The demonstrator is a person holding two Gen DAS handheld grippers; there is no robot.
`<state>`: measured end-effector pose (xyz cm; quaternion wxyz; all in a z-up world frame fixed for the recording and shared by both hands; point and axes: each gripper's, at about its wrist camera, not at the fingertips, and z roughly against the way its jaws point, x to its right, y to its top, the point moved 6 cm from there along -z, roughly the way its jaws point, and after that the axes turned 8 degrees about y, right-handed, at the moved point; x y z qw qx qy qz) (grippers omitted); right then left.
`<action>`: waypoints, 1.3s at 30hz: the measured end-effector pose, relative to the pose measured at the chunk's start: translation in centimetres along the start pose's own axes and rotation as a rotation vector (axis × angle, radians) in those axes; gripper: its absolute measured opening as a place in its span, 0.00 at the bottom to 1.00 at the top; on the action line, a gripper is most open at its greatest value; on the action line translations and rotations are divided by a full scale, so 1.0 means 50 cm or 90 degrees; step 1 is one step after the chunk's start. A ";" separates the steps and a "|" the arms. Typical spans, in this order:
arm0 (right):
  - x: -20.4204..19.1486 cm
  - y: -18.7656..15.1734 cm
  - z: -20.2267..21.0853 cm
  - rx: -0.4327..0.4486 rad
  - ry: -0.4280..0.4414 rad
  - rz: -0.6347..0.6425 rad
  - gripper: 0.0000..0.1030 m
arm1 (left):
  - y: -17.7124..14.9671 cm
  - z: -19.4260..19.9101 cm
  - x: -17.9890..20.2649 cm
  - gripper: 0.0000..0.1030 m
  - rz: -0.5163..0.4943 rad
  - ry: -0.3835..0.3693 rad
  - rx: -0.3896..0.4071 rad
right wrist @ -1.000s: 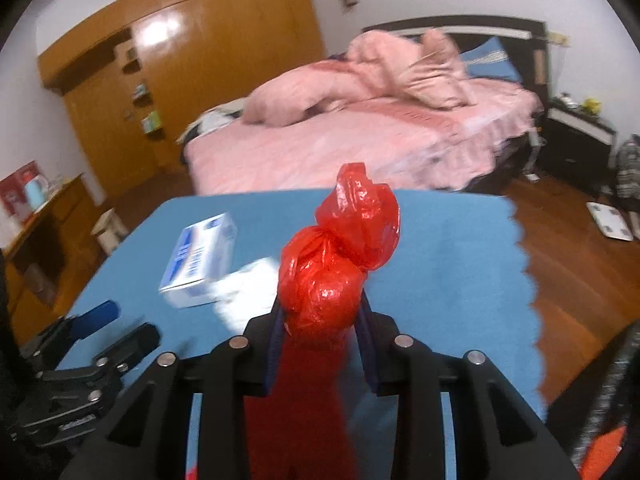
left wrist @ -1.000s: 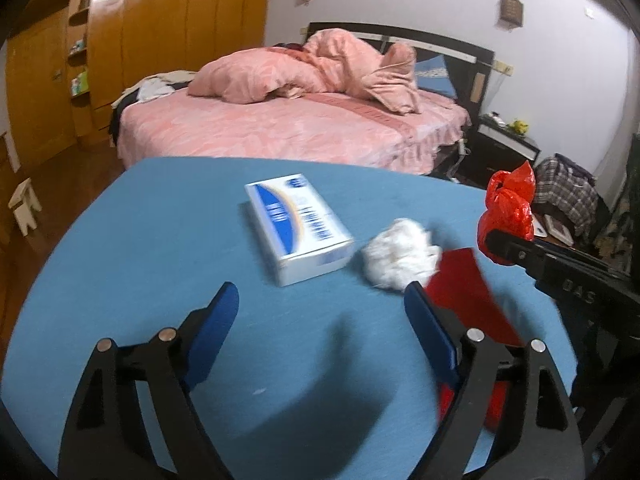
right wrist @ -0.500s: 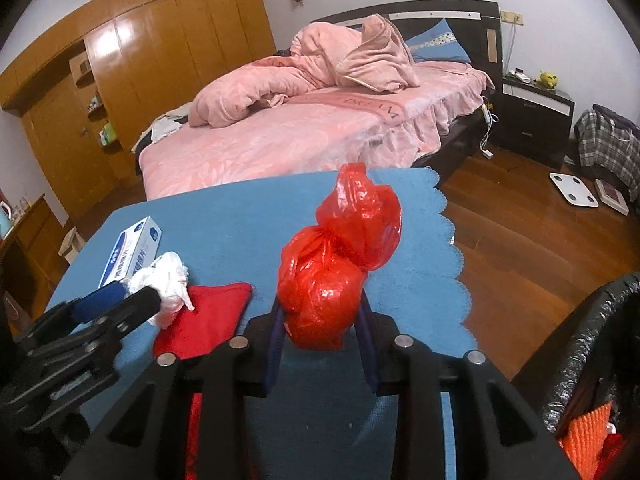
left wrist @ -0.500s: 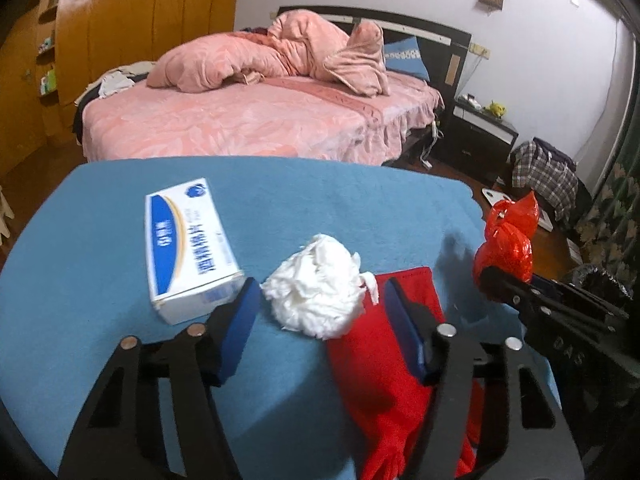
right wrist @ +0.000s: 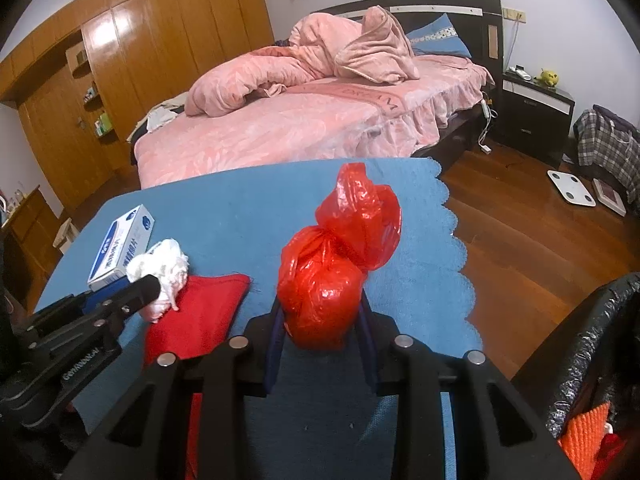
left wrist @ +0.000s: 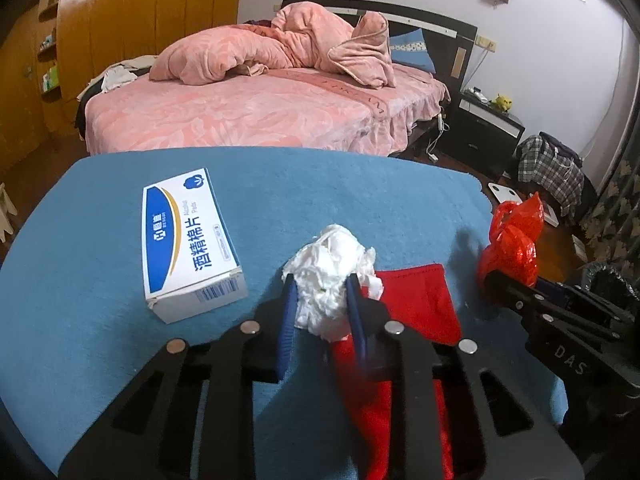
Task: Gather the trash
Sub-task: 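Grasp the white tissue ball with the left gripper while the right gripper holds the red bag, then carry the tissue and red bag over the black bin and open both grippers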
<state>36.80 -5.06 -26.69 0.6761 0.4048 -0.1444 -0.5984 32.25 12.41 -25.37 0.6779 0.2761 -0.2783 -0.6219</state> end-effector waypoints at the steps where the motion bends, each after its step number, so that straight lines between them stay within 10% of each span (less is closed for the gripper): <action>1: 0.001 0.001 0.002 0.003 0.001 -0.001 0.32 | 0.001 0.003 -0.001 0.22 0.001 -0.002 0.003; 25: -0.057 0.004 0.185 0.062 0.036 0.026 0.32 | 0.008 0.227 -0.021 0.21 0.021 0.009 0.083; 39: 0.004 -0.049 0.373 0.094 0.003 0.024 0.32 | -0.058 0.348 0.092 0.21 -0.030 -0.041 0.090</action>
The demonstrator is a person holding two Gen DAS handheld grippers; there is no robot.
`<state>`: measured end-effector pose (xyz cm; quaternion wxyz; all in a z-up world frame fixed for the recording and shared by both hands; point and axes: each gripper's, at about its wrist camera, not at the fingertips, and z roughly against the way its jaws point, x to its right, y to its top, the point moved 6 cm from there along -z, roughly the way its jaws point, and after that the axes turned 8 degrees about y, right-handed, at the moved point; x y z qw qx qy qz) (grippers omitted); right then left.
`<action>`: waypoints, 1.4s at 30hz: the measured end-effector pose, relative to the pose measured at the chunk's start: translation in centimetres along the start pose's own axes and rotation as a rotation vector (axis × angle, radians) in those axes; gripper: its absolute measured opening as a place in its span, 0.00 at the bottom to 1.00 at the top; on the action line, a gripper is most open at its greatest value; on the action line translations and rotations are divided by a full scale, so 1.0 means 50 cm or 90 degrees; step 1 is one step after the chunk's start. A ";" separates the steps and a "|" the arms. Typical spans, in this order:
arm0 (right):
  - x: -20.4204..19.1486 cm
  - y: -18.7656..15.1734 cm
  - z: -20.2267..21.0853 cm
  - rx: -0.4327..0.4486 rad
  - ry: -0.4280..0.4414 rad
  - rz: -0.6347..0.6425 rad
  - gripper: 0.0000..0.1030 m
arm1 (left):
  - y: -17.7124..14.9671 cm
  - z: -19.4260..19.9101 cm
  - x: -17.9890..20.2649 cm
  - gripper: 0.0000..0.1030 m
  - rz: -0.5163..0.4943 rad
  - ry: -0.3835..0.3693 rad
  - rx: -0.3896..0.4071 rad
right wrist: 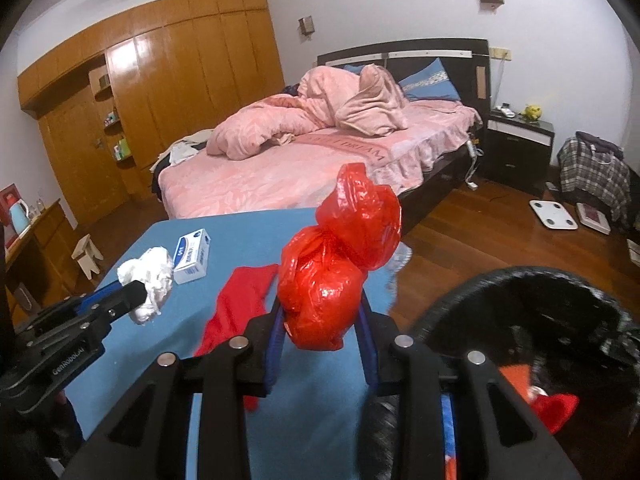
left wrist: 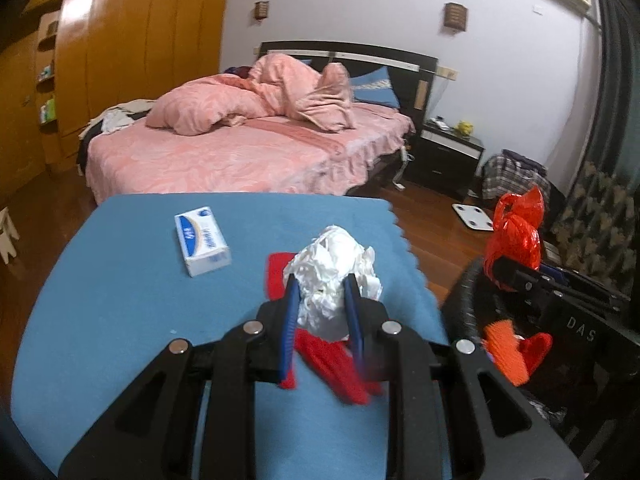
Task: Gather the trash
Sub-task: 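Carry the tissue and red bag over the black bin and open both grippers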
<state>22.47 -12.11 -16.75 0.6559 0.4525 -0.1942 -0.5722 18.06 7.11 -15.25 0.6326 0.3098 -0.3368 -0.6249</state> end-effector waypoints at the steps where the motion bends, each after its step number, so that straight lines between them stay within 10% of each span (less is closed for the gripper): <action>1: 0.007 -0.002 0.010 0.001 -0.004 -0.002 0.32 | -0.004 0.005 0.010 0.21 -0.005 -0.005 0.001; 30: 0.340 -0.096 0.242 0.023 -0.181 -0.102 0.33 | -0.047 -0.008 0.450 0.25 -0.153 -0.230 -0.021; 42: 0.372 -0.109 0.271 0.044 -0.212 -0.134 0.83 | -0.050 -0.020 0.401 0.75 -0.139 -0.205 -0.019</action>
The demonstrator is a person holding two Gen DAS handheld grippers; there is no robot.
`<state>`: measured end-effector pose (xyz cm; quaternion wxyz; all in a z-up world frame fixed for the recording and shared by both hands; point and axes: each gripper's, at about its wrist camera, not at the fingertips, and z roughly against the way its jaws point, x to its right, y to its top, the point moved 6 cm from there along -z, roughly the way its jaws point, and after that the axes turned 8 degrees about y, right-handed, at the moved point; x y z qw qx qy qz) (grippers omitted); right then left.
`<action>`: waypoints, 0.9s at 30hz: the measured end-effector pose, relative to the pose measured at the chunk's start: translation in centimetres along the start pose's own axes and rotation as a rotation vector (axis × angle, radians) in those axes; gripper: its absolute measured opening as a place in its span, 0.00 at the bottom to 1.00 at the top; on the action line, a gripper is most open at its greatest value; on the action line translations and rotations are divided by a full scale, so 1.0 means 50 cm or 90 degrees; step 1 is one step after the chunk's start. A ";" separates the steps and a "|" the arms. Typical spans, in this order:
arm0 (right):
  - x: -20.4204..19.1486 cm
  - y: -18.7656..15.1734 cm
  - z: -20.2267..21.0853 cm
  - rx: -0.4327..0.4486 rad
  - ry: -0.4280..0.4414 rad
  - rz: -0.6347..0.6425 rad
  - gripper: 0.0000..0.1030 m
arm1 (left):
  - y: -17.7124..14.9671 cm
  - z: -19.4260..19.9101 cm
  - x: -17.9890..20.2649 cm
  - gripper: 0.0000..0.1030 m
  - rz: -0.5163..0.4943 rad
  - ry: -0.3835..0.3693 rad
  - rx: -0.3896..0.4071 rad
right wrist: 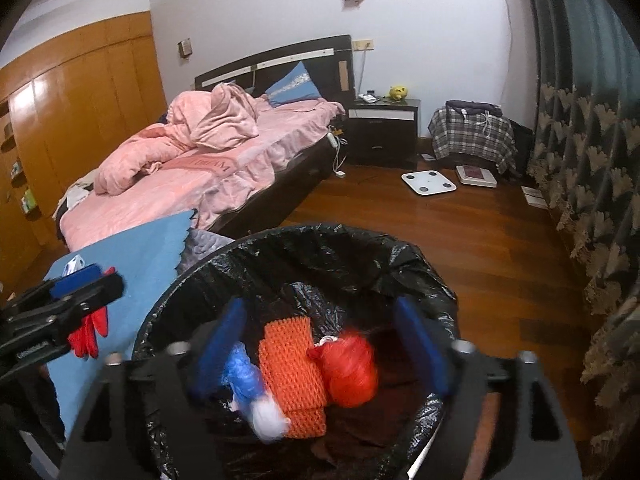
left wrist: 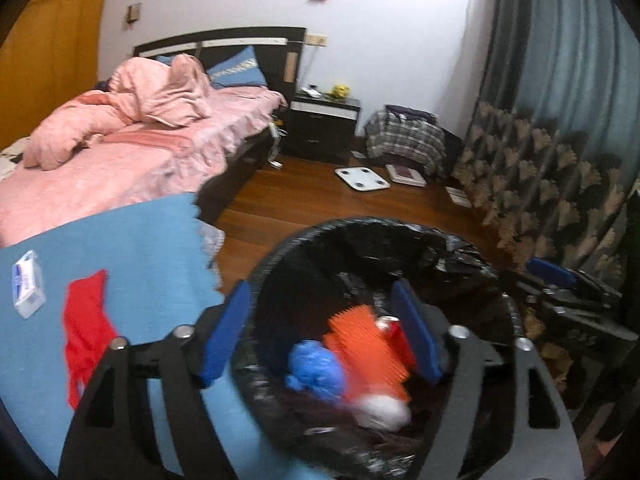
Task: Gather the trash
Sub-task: 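Carry the tissue and red bag over the black bin and open both grippers, then grasp the red glove on the table with the right gripper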
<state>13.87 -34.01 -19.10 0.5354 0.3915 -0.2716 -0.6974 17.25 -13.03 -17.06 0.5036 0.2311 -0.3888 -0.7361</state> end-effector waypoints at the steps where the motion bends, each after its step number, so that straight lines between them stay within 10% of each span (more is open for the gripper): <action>1: -0.002 0.001 0.001 0.000 0.001 0.000 0.86 | 0.000 0.006 -0.014 0.78 0.005 0.008 0.004; 27: -0.465 0.011 -0.149 -0.040 0.192 0.142 0.94 | -0.107 0.173 -0.513 0.88 0.153 0.294 -0.006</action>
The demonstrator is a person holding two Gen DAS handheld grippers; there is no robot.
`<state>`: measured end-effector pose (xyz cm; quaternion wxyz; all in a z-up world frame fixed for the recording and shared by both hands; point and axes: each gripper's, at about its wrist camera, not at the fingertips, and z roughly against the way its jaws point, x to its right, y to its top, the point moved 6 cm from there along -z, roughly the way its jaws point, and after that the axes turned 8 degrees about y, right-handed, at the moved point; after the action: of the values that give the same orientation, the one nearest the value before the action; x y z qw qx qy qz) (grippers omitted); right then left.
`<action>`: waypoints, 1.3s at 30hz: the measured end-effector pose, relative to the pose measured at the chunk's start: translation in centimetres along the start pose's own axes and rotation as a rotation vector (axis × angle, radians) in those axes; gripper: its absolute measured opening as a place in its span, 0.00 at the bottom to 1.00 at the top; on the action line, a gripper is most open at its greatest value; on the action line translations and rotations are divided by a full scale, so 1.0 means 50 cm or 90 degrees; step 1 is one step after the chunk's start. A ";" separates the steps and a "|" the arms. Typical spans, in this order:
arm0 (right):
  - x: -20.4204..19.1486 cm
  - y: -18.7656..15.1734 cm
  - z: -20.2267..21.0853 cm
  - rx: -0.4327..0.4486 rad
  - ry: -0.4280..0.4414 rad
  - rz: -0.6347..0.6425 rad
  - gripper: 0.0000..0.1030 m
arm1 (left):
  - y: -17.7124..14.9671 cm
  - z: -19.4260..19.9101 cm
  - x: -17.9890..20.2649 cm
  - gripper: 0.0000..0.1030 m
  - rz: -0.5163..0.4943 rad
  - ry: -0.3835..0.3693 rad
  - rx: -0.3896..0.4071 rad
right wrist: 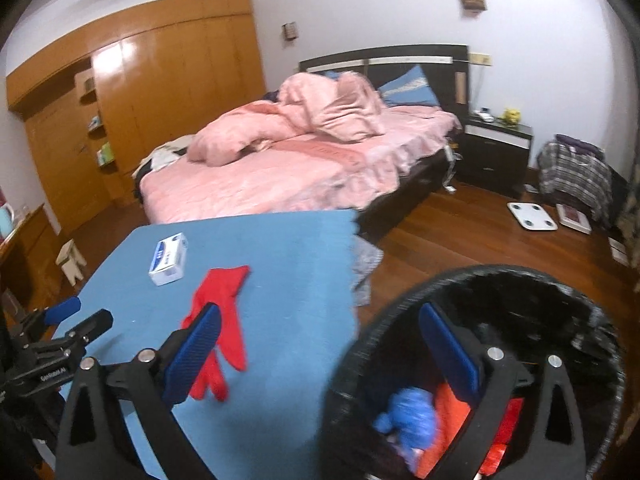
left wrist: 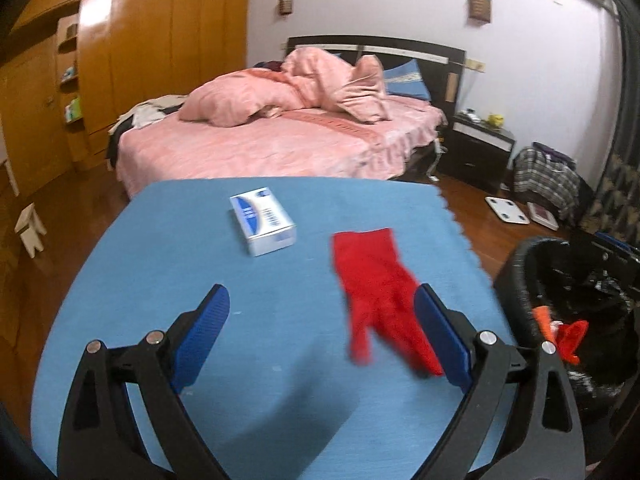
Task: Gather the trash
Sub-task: 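Grasp the red glove on the table with the right gripper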
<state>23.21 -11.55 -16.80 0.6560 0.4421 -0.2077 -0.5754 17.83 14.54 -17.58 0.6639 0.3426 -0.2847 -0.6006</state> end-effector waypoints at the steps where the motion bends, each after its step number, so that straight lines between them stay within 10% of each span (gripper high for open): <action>1: -0.014 0.001 -0.015 -0.003 0.005 0.004 0.94 | -0.001 -0.003 -0.011 0.88 0.002 0.004 -0.001; 29: -0.189 -0.088 -0.324 -0.148 0.028 0.056 0.90 | -0.021 -0.122 -0.186 0.88 0.048 0.065 -0.026; 39: -0.204 -0.110 -0.337 -0.175 0.062 0.064 0.22 | -0.035 -0.138 -0.192 0.88 0.058 0.065 -0.039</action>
<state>30.67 4.08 -27.70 0.7476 0.3645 -0.1169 -0.5428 21.10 24.77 -22.79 0.7143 0.3391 -0.2472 -0.5601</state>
